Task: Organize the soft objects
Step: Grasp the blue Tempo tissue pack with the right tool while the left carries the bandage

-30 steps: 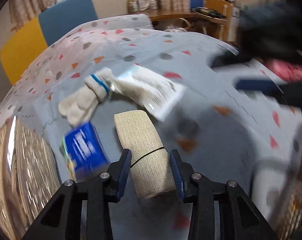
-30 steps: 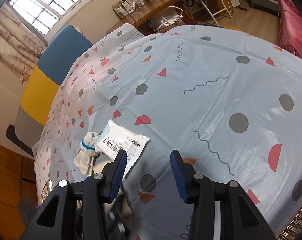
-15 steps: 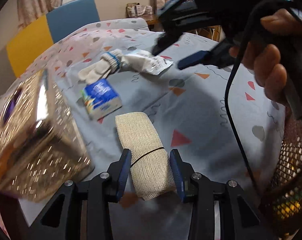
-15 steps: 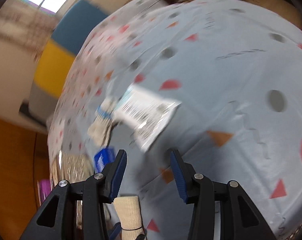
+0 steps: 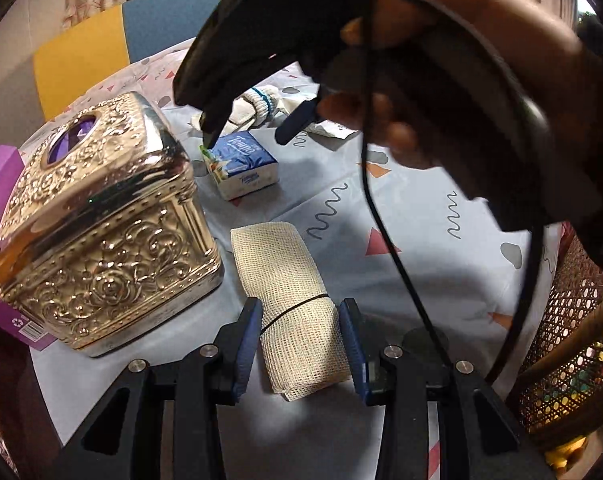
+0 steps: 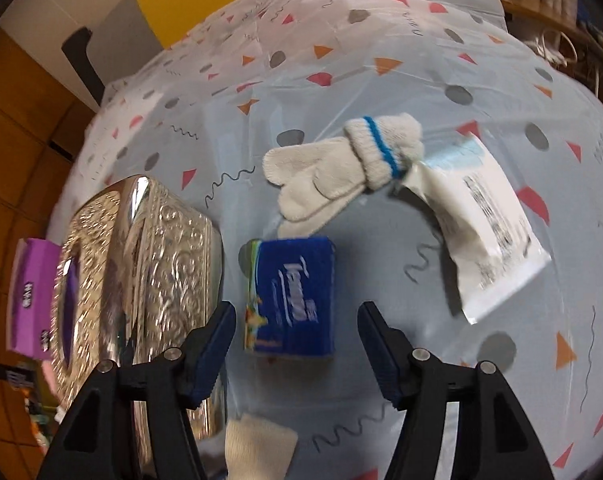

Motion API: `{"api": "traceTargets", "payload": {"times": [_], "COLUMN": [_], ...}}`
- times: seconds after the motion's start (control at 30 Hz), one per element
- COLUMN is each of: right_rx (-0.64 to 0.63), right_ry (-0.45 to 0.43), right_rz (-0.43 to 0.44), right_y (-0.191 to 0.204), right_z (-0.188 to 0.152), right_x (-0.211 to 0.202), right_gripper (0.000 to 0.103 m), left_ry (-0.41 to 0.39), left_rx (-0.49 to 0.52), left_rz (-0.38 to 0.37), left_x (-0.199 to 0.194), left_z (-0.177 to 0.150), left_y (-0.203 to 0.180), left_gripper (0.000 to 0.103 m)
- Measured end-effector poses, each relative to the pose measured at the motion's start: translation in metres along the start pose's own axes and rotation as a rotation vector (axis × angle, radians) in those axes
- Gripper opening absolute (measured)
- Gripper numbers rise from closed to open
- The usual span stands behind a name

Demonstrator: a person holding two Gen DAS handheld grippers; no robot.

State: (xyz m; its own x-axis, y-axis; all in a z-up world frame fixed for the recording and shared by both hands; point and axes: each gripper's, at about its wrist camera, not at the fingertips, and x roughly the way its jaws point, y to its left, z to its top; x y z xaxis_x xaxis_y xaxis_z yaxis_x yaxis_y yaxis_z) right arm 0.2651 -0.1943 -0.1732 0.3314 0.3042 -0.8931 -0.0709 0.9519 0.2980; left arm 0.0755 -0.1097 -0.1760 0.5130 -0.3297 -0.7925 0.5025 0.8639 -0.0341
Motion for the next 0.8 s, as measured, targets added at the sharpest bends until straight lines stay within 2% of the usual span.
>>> {"api": "traceTargets", "payload": {"times": [0.17,0.3,0.5,0.6,0.7,0.8], "right_rx": [-0.011,-0.023,-0.069,-0.040,0.065,0.117], "right_ry": [0.045,0.091,0.090,0.064,0.033,0.022], "right_rz": [-0.038,-0.020,-0.144,-0.212,-0.181,-0.157], "right_y": [0.006,0.000,-0.025,-0.048,-0.075,-0.084], "right_z": [0.010,0.005,-0.024,-0.045,-0.055,-0.055], "right_x": [0.020,0.030,0.001,-0.018,-0.029,-0.030], "right_gripper": [0.063,0.051,0.050,0.050,0.050,0.050], "left_ry": [-0.004,-0.005,-0.002,-0.007,-0.039,-0.072], "left_rx": [-0.012,-0.020,-0.030,-0.036,-0.033,-0.049], "left_rz": [-0.006,-0.009,-0.014,-0.025,-0.040,-0.057], "left_x": [-0.002,-0.003,-0.007,-0.009,-0.020,-0.028], "left_z": [-0.003,-0.006,-0.005,0.011,0.029,0.052], "left_y": [0.002,0.004,0.006,0.007,0.005,0.008], "left_gripper": [0.041,0.041,0.040,0.040,0.040,0.040]}}
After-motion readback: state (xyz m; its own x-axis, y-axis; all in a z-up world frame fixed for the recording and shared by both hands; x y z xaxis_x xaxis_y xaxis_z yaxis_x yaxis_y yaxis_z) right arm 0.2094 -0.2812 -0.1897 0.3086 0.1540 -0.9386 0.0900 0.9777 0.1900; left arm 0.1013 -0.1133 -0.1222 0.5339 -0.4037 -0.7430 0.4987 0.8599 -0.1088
